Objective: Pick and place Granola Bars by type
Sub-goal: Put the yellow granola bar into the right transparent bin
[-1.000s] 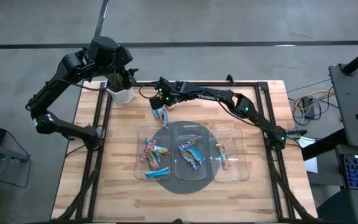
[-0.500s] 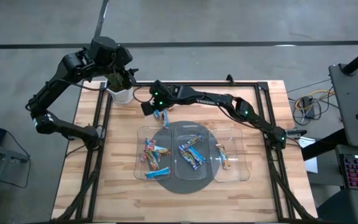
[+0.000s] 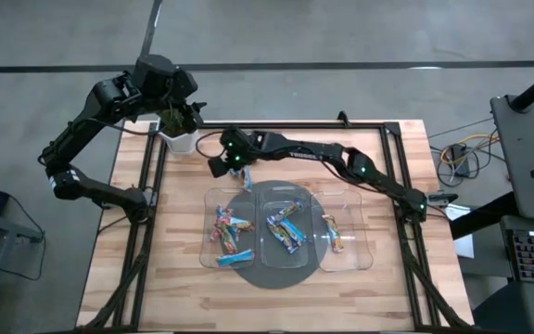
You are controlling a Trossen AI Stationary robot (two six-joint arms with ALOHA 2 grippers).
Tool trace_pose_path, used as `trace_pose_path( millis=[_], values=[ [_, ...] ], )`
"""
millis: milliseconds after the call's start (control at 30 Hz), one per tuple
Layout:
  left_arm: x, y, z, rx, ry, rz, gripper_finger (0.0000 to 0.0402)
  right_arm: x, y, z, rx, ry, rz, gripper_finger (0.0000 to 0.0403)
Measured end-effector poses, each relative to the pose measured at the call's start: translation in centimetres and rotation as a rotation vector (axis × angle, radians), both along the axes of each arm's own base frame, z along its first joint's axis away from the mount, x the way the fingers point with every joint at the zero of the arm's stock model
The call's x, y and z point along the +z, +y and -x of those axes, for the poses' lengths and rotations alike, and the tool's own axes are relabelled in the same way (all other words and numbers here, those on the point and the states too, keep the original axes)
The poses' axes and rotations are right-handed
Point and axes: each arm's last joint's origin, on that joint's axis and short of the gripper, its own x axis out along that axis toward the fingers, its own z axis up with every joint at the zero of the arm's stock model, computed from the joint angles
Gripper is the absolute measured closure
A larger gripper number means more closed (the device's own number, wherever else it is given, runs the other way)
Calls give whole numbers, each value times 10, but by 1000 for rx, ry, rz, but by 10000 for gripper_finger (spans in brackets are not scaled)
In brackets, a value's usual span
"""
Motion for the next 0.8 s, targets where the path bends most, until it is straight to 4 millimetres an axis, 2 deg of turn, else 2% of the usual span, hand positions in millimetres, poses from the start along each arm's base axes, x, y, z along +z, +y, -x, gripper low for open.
trace_pose_path(
  millis=[100, 167, 500, 667, 800],
  values=[
    [0, 0, 0, 0, 0, 0, 186, -14, -12, 1, -18, 29, -11, 179],
    [0, 0, 0, 0, 0, 0, 186, -17, -16, 2, -21, 34, -15, 179],
    [0, 0, 0, 0, 0, 1, 186, 2, -36, 16, -52, 44, -13, 179],
    [0, 0, 0, 1, -2, 2, 186, 3, -43, 28, -60, 137, 1, 179],
    [0, 0, 0, 2, -2, 2, 186, 2, -43, 30, -74, 164, 15, 179]
  ],
)
